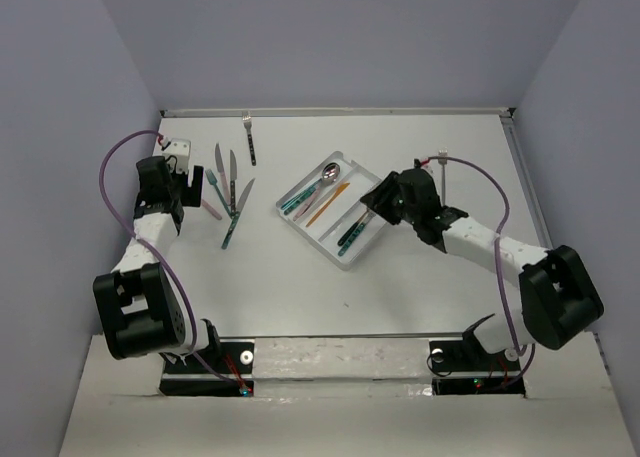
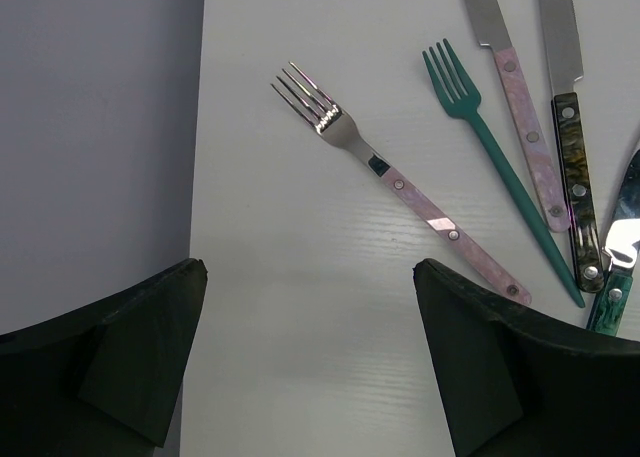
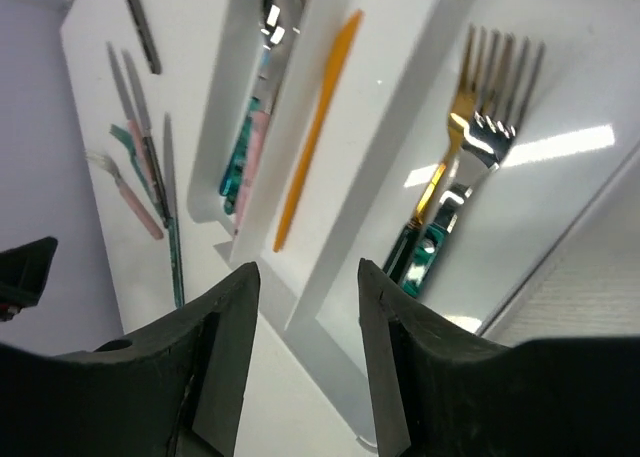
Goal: Sort the eating utensils into containers
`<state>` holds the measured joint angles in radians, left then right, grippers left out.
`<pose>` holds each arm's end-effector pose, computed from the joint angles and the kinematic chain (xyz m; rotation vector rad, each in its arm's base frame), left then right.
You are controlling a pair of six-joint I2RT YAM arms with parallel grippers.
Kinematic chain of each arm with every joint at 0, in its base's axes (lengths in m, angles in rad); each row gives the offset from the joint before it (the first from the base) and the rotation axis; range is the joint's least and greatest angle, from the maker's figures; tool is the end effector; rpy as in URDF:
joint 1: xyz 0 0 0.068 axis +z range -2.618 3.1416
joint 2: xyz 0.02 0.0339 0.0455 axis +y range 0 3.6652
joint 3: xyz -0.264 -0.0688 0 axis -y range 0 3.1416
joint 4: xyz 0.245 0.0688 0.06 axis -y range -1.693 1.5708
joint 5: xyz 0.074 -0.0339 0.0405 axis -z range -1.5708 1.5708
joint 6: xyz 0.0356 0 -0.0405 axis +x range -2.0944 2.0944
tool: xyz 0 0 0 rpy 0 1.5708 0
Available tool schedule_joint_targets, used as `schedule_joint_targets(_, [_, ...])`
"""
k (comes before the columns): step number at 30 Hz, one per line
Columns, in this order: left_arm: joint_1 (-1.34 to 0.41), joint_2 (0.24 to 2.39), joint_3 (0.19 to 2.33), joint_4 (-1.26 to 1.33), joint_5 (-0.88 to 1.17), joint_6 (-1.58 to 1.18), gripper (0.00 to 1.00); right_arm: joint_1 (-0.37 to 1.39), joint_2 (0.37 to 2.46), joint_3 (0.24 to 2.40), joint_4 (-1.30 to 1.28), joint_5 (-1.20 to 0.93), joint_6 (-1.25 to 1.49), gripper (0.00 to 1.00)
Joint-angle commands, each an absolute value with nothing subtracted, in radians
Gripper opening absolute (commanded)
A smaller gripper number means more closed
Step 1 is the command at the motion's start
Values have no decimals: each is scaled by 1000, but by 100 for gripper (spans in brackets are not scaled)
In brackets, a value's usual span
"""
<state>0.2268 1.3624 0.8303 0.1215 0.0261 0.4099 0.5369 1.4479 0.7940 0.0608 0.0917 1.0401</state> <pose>0.2998 0.0682 0.2555 0.2001 1.9918 0.3858 0.2675 0.1554 0.2129 0.6199 2.1888 0.7845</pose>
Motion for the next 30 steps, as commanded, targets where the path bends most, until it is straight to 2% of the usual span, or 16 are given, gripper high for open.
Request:
schedule_joint_targets(1, [235,1321,813,163,34,422,99,448,1347,994,-126,34,706,52])
schedule_joint_targets(3, [235,1322,813,163,41,419,99,303,1397,1190,-269,-96,548,52])
schedule_joint_targets(4, [235,1322,813,163,49,419,99,260,1482,1262,-420,-171,453,52])
schedule_joint_targets(5, [235,1324,813,163,52,417,99,221,1527,1379,-484,-166,410,53])
schedule_joint_targets(7, [235,1324,813,158,58,417,99,140,1648,1493,-593,16,333,54])
schedule_joint_targets(9, [233,1324,810,158,55,422,99,91,1724,1546,-620,98,298,56])
schedule_joint_targets(10, [233,1319,807,158,54,426,99,46,1808,1578,-656,115,282,62])
schedule_joint_targets(12, [233,1318,804,163,51,433,99,19,1897,1682,-705,115,276,64])
schedule_joint_targets(18, [235,1342,805,163,31,439,99,8,2141,1808,-759,198,222,66])
schedule_joint_targets(24, [233,1345,805,161,25,439,99,-2,2244,1864,-773,226,222,63])
schedule_joint_targets(27, [235,1344,805,161,28,437,99,-12,2281,1864,-755,178,227,52])
schedule_joint_targets(28, [235,1344,805,161,26,437,99,-12,2289,1864,-753,175,235,38])
schedule_joint_targets(30, [235,1342,805,161,21,439,99,-12,2293,1849,-740,186,247,29])
